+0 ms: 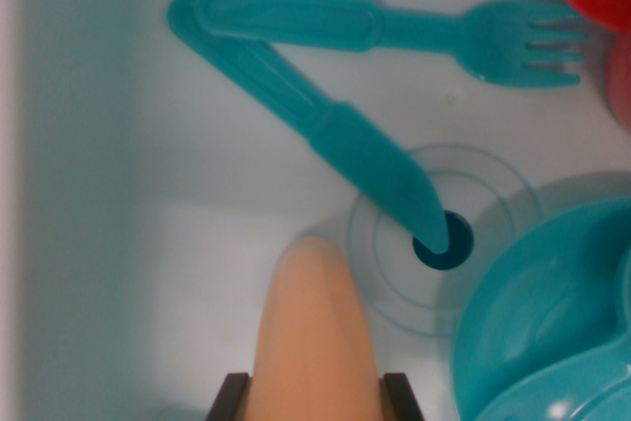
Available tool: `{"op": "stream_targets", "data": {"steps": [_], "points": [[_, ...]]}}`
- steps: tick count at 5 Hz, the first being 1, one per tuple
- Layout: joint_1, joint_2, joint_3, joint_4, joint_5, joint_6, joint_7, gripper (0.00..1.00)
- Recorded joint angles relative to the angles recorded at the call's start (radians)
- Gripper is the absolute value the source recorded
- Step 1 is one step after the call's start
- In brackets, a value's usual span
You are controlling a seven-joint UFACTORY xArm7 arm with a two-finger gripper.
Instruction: Pick detergent from the sink
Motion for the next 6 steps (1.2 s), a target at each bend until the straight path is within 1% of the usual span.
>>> {"op": "stream_targets", "data": {"steps": [1, 2, 3, 4, 5, 6], "points": [[0.0, -0.002, 0.0, 0.006, -0.0002, 0.008, 0.0, 1.0], [0.0, -0.002, 0.0, 0.006, -0.0002, 0.008, 0.0, 1.0], [0.0001, -0.005, 0.0, 0.016, -0.0005, 0.021, 0.001, 1.0], [0.0001, -0.005, 0.0, 0.016, -0.0005, 0.021, 0.001, 1.0], [0.0001, -0.01, 0.0, 0.033, -0.0009, 0.042, 0.001, 1.0], [0.0001, -0.01, 0.0, 0.033, -0.0009, 0.042, 0.001, 1.0]]}}
